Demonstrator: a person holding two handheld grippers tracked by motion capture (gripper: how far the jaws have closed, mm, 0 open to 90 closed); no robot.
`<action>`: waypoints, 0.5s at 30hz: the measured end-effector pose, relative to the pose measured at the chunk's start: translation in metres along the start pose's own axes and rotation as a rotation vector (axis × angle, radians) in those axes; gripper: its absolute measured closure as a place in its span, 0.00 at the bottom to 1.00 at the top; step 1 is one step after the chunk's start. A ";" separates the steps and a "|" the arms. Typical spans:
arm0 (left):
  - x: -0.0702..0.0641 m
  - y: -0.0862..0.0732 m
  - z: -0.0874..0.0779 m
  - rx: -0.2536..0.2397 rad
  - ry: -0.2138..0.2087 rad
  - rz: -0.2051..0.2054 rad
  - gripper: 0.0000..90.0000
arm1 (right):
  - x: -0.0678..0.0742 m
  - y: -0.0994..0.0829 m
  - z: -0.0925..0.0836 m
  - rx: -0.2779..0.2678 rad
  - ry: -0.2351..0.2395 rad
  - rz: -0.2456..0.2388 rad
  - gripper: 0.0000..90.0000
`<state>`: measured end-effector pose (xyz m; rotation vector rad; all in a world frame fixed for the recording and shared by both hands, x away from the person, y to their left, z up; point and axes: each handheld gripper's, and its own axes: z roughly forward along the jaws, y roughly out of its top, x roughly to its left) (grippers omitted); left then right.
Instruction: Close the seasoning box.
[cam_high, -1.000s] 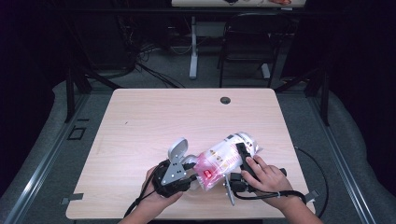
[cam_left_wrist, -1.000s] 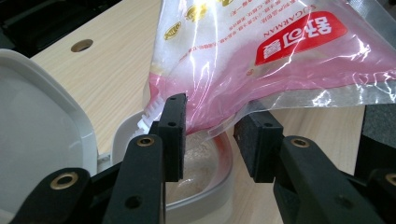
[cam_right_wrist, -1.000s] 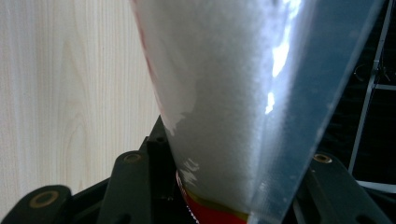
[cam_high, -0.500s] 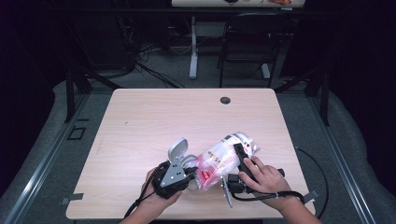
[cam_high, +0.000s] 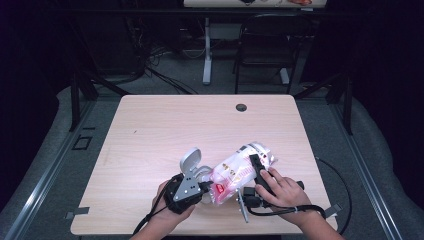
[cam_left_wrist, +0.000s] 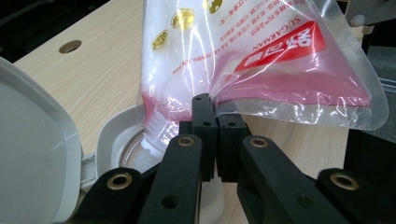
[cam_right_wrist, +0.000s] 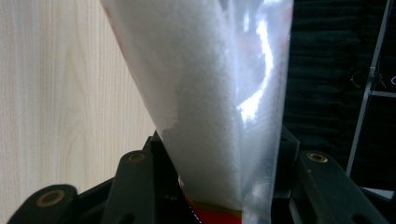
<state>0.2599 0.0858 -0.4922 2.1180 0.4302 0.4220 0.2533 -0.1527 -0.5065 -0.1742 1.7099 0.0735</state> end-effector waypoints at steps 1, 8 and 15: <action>0.000 0.000 0.000 -0.001 -0.001 -0.004 0.99 | 0.000 0.000 0.000 0.000 -0.001 -0.001 0.63; 0.000 -0.001 -0.001 -0.018 -0.008 -0.022 0.99 | -0.003 0.001 -0.002 0.001 -0.016 -0.017 0.64; -0.001 -0.002 -0.001 -0.022 -0.008 -0.021 0.99 | -0.006 0.003 -0.004 0.002 -0.022 -0.042 0.64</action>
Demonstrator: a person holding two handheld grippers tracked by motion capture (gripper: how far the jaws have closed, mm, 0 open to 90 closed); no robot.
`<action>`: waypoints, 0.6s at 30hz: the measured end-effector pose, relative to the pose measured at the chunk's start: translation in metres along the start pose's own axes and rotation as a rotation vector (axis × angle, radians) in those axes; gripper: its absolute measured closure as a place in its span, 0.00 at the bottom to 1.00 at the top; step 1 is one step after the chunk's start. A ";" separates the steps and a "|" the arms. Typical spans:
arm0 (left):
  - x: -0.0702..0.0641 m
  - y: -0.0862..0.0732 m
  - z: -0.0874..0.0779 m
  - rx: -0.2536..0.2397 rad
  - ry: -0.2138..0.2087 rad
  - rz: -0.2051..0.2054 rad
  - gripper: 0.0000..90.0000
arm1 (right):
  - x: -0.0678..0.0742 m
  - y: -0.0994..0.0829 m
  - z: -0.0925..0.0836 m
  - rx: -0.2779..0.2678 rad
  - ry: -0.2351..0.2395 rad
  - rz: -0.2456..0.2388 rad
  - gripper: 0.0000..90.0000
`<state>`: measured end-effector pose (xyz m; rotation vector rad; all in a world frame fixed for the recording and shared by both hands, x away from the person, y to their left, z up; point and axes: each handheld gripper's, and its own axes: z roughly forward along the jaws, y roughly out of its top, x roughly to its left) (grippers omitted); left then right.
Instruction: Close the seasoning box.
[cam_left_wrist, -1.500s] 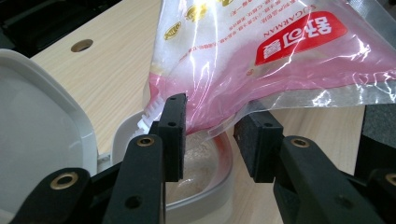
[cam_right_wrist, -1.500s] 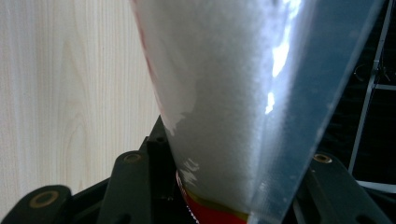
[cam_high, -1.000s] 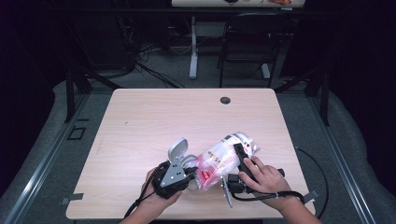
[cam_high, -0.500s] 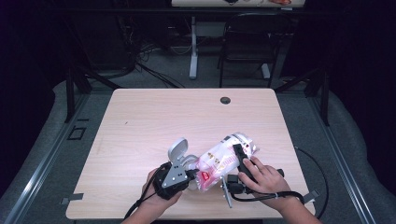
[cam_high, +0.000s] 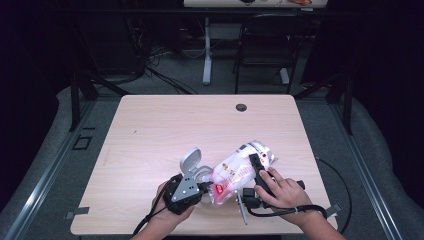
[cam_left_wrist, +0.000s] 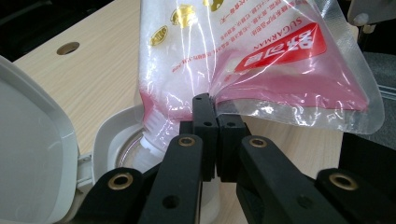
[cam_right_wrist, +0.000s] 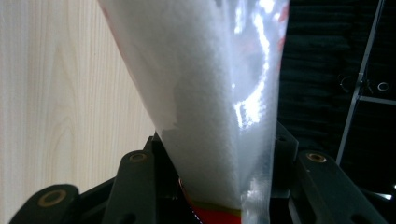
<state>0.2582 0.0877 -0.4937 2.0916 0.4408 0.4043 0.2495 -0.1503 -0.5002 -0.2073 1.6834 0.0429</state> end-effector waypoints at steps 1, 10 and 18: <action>0.000 0.000 0.000 -0.006 0.001 0.000 0.99 | -0.001 0.000 0.000 0.000 -0.004 -0.008 0.64; 0.002 -0.002 0.000 0.002 -0.002 -0.008 0.99 | -0.004 0.003 -0.003 0.007 -0.001 -0.021 0.65; 0.003 -0.004 0.001 -0.002 -0.002 -0.017 0.99 | -0.006 0.005 -0.006 0.009 -0.020 -0.054 0.65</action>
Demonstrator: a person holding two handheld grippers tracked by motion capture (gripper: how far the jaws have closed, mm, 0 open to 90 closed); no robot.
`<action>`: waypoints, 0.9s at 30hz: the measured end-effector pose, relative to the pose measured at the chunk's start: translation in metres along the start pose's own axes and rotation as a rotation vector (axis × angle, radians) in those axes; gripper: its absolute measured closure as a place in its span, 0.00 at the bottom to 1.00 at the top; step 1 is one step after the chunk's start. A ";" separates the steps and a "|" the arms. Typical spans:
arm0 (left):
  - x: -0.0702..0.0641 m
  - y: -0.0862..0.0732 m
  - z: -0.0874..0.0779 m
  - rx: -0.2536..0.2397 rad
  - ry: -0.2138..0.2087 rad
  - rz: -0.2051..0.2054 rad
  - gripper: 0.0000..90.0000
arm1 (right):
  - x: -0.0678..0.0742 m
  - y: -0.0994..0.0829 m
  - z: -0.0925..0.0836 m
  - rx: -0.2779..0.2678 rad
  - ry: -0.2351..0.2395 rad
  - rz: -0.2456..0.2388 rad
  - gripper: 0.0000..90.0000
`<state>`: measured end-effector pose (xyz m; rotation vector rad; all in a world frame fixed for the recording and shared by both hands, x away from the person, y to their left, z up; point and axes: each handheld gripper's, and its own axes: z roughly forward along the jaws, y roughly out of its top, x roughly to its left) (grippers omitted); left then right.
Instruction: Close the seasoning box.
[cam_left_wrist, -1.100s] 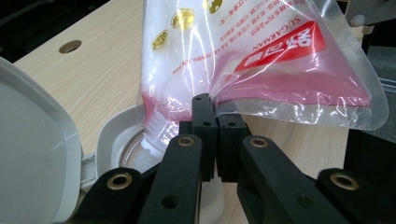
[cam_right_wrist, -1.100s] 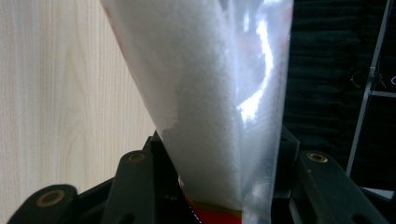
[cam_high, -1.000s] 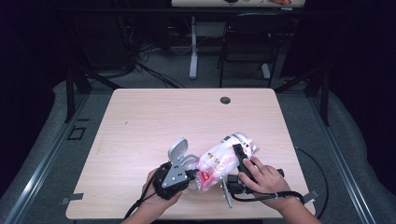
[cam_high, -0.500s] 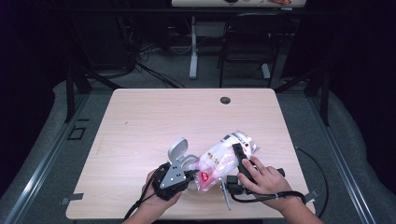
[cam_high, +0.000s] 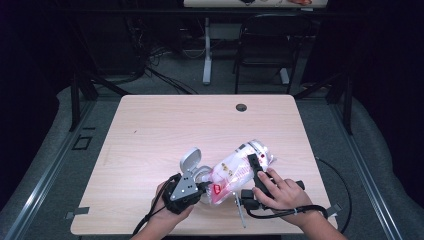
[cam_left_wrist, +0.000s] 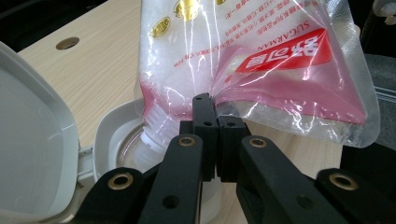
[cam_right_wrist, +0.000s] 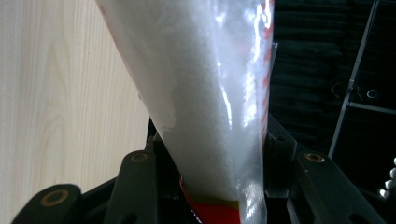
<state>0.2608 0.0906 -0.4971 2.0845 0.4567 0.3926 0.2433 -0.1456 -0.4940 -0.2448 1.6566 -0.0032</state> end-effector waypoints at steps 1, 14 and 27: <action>0.000 0.000 0.000 -0.001 -0.001 -0.001 0.99 | 0.000 0.000 0.000 -0.010 -0.005 0.006 0.65; -0.002 0.002 -0.002 -0.014 -0.006 -0.008 0.99 | -0.008 0.000 -0.005 0.002 -0.007 -0.010 0.67; -0.002 0.003 -0.003 -0.030 -0.005 -0.012 0.99 | -0.015 0.001 -0.005 -0.009 -0.006 -0.016 0.69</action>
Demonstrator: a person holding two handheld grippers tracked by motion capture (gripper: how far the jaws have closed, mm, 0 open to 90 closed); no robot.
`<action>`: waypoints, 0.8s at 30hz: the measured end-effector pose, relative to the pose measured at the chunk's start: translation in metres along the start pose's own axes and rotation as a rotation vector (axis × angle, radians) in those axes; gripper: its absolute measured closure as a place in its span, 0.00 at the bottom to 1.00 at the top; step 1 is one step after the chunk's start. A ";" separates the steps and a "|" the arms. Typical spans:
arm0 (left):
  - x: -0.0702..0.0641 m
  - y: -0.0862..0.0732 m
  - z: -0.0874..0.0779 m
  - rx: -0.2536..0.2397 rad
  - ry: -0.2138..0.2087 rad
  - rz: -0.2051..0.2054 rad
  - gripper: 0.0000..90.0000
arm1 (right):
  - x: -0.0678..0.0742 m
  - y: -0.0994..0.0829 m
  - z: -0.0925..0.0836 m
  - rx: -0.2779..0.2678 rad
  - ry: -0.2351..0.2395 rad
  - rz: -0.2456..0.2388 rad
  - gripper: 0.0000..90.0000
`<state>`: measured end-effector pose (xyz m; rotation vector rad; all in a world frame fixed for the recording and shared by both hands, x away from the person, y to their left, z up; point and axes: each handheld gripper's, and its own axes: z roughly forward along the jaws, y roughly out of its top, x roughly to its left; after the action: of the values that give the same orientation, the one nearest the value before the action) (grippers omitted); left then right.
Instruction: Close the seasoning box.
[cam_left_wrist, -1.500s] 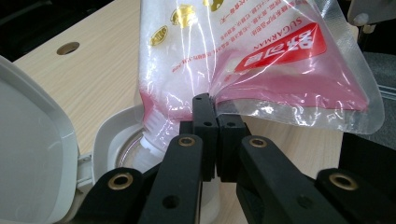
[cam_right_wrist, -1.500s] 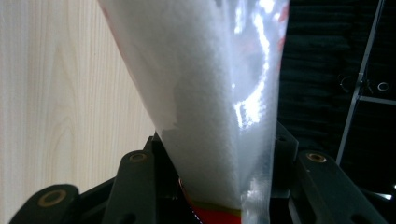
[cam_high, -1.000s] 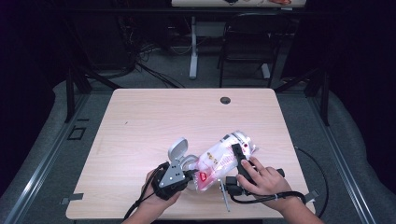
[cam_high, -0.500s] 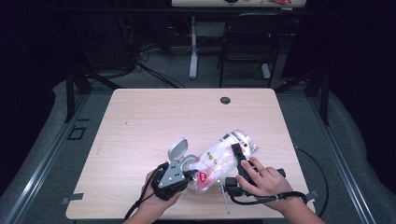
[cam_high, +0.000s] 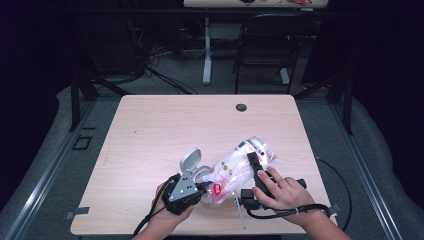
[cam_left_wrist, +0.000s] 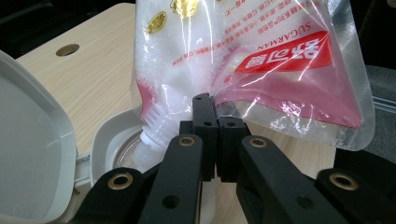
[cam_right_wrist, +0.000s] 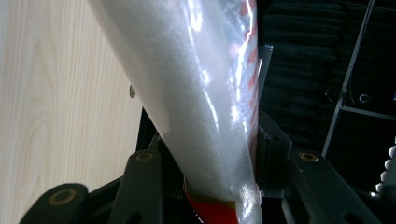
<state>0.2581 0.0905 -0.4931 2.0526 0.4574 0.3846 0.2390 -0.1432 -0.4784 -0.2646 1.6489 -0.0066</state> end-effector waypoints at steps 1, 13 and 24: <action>0.000 0.000 0.000 -0.001 0.000 -0.003 0.99 | 0.000 0.000 0.000 -0.002 -0.003 0.000 0.69; 0.001 0.000 -0.001 0.001 0.014 -0.008 0.98 | -0.006 0.003 -0.001 0.004 0.003 -0.004 0.70; 0.002 0.000 -0.002 -0.004 0.012 -0.014 0.98 | -0.008 0.004 -0.002 -0.008 -0.006 0.006 0.72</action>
<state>0.2585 0.0930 -0.4917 2.0431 0.4782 0.3889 0.2368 -0.1378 -0.4711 -0.2652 1.6442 0.0050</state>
